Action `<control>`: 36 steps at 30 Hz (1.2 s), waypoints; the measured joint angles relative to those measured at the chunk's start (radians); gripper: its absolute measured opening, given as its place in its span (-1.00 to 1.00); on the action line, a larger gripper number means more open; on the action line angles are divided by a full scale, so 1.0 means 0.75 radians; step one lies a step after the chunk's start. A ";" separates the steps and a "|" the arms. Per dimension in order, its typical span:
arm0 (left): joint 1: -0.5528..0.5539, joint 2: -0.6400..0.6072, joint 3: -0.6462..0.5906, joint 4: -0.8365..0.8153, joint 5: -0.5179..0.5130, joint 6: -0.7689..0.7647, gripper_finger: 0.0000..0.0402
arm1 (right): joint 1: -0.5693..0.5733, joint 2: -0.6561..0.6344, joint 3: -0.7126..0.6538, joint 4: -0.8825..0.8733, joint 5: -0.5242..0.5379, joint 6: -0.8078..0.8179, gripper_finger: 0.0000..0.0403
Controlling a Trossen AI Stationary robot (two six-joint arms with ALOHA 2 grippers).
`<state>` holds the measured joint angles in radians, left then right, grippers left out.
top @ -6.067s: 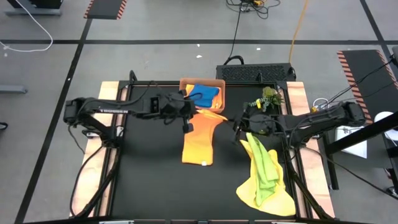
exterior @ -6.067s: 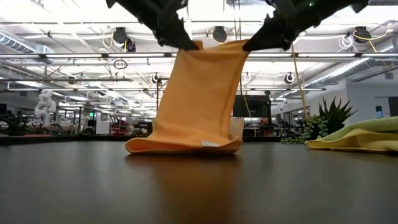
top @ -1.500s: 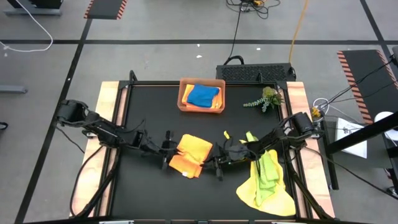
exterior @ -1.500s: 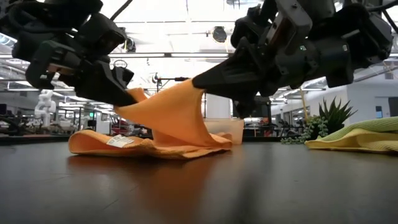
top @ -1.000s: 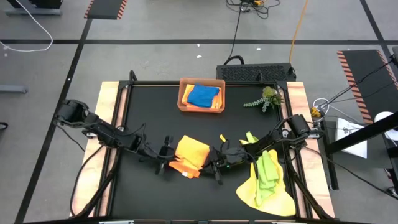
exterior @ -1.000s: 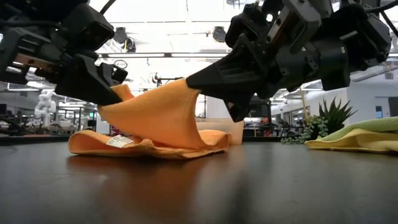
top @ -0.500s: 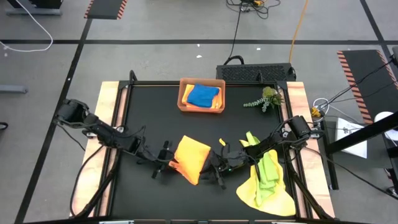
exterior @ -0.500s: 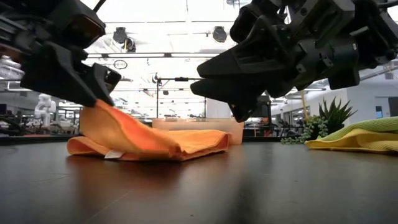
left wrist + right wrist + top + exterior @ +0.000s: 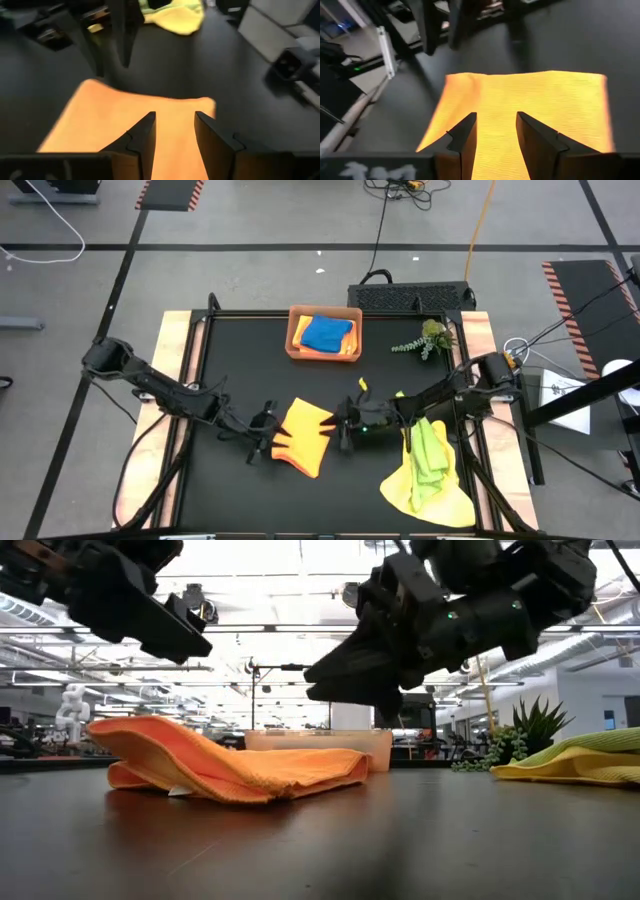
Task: Fold microfiber towels
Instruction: Put the folded orange towel into the orange bin
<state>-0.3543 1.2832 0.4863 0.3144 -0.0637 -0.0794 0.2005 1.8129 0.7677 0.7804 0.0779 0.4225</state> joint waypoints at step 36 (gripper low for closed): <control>0.784 0.506 0.471 -0.410 0.684 0.215 0.50 | -0.281 -0.021 -0.002 -0.427 -0.351 0.114 0.17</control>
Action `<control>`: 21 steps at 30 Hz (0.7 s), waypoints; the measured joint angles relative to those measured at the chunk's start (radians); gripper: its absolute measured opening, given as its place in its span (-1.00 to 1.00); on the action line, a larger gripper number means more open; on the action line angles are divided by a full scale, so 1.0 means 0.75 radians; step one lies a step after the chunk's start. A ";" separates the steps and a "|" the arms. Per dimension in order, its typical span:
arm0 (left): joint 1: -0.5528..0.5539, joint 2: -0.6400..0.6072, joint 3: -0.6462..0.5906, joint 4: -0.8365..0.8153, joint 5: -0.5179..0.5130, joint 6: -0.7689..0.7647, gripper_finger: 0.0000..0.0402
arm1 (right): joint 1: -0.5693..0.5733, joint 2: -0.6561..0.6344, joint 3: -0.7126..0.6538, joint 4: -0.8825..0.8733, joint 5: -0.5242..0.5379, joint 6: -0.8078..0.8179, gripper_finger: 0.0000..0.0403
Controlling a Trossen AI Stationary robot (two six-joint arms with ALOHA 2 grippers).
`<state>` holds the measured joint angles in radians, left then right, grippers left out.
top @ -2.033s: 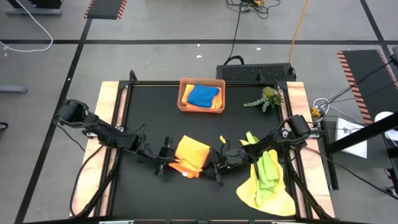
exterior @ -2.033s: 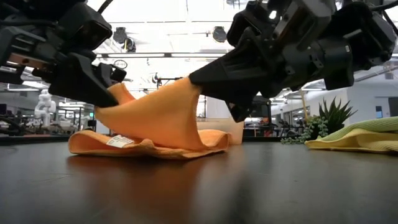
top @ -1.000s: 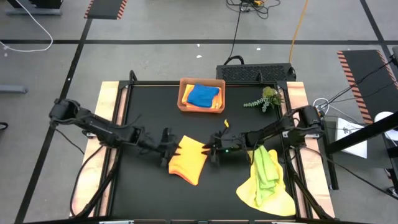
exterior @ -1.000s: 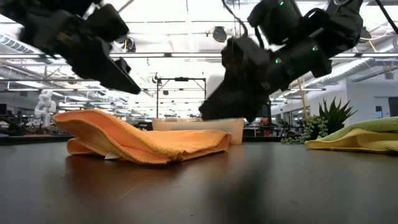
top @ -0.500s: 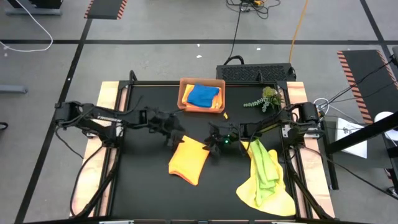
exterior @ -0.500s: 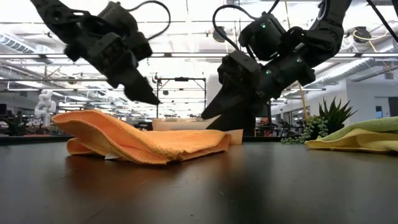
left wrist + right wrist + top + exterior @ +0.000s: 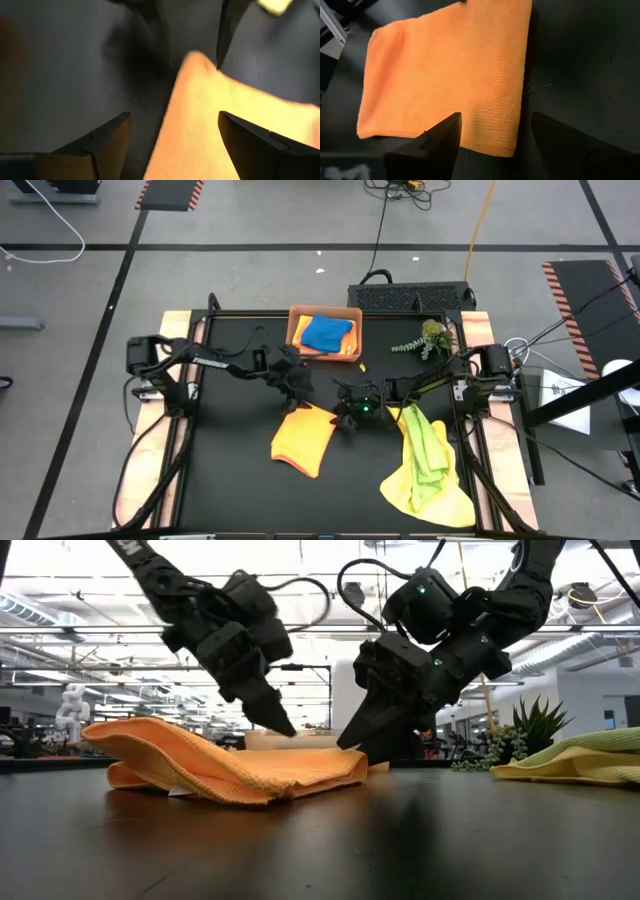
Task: Fold microfiber towels
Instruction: Put the folded orange towel into the orange bin
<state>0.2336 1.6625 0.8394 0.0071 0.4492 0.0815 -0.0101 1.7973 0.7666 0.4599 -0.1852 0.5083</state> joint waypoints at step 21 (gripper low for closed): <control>-0.062 0.308 0.280 -0.226 0.066 0.121 0.44 | 0.001 0.000 -0.008 0.005 0.039 -0.070 -0.13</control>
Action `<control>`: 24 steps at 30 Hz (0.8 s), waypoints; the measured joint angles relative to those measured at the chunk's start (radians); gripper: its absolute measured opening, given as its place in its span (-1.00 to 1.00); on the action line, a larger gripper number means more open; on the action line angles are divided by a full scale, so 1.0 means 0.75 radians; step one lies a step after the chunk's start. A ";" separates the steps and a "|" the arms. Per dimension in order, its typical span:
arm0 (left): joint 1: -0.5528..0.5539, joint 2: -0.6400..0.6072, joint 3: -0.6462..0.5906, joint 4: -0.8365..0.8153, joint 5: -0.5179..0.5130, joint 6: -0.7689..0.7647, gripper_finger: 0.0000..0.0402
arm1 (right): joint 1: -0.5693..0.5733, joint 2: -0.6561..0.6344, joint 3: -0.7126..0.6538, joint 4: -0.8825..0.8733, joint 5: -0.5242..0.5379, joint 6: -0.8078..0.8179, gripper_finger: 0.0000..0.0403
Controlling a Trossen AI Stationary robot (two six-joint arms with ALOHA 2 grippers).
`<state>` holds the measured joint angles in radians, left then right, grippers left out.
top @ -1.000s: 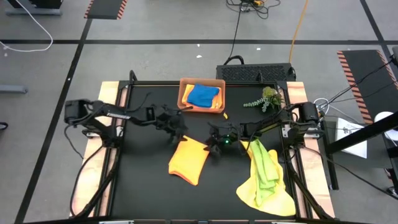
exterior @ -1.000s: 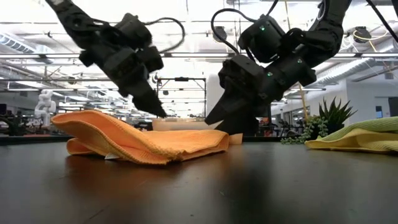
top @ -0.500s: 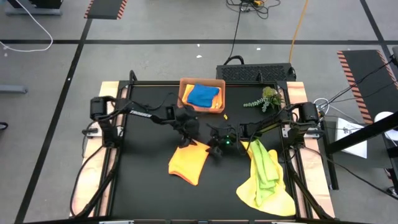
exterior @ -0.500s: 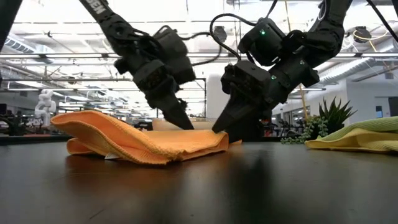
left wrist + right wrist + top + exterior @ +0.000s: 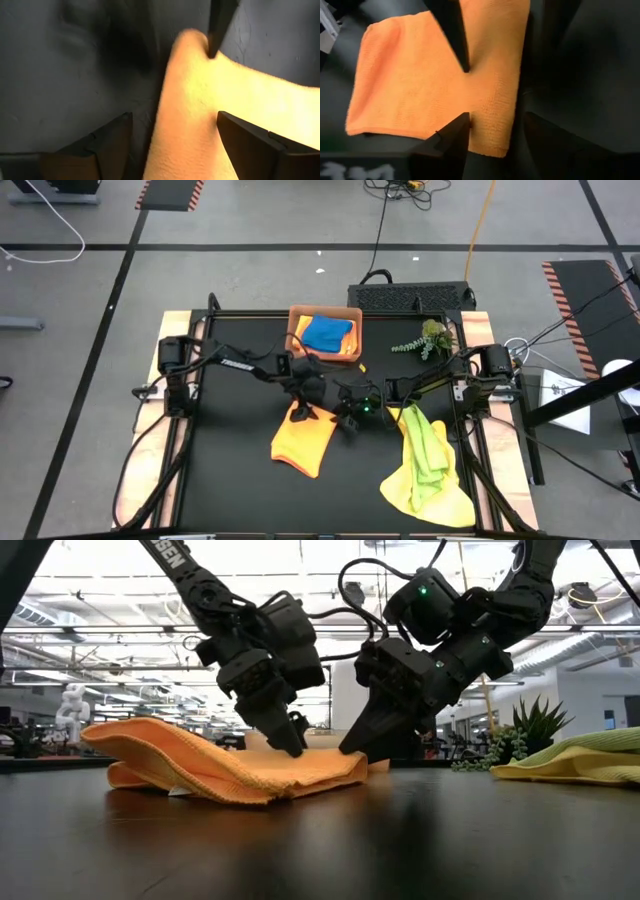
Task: Fold microfiber towels
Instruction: Put the folded orange towel into the orange bin
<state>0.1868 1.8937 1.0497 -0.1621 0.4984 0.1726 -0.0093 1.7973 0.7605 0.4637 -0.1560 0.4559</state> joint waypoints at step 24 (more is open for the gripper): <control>-0.042 -0.026 -0.029 0.041 -0.206 0.187 -0.73 | -0.043 0.000 0.001 0.025 -0.003 -0.065 -0.15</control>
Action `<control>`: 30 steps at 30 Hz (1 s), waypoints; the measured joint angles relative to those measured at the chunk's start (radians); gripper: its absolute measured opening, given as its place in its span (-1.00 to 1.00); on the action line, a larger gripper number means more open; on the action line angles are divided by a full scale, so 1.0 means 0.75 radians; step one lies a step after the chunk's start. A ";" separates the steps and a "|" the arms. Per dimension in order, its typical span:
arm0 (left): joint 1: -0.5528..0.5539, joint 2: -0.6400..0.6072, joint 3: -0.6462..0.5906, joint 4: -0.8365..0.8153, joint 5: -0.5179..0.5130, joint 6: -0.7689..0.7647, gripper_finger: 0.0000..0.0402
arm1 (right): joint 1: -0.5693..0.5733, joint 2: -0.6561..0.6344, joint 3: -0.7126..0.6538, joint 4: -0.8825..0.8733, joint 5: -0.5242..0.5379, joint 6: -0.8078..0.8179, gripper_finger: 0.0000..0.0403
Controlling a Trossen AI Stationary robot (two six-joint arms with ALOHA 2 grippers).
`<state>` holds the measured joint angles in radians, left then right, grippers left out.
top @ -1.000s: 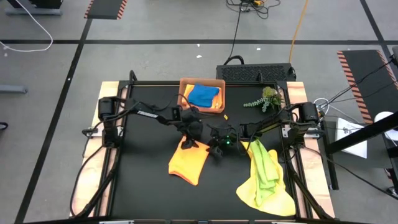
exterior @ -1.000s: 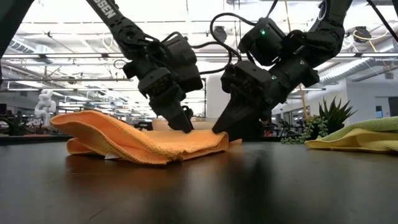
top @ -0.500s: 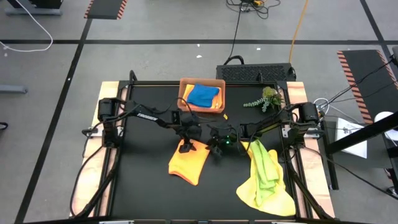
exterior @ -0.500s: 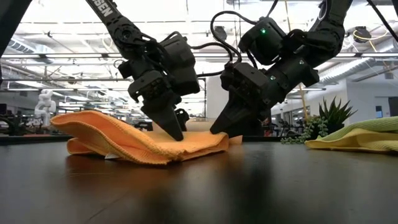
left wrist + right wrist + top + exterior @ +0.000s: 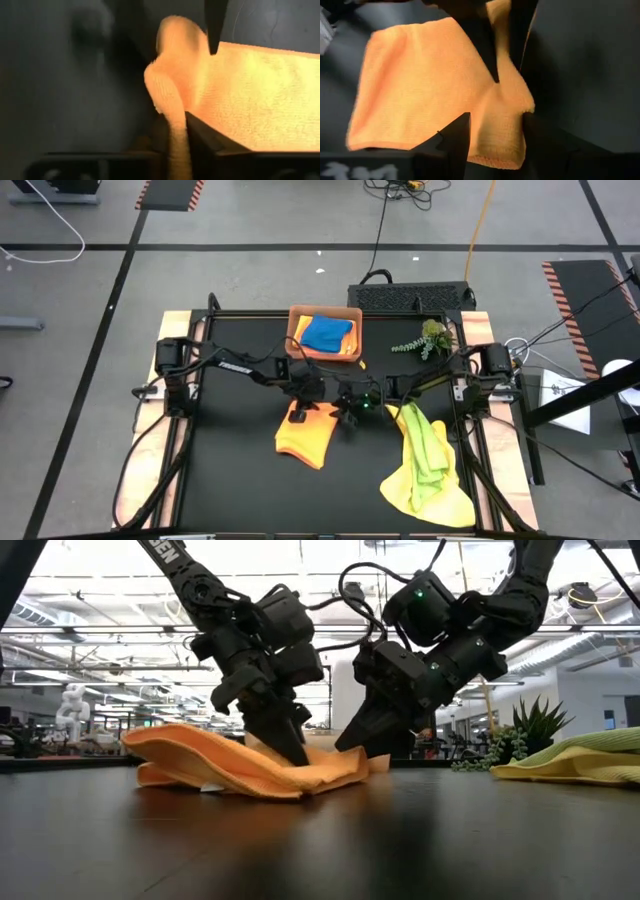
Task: Fold microfiber towels
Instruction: Put the folded orange towel into the orange bin
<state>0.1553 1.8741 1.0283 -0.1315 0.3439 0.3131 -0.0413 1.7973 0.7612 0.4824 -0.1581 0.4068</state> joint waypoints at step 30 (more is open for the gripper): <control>-0.151 -0.007 0.068 0.214 -0.102 0.176 -0.93 | -0.026 -0.152 0.001 -0.090 -0.215 -0.042 -0.11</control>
<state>0.0418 1.8687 1.0792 0.0291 0.2676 0.4448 -0.0607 1.6833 0.7616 0.4149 -0.3195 0.3756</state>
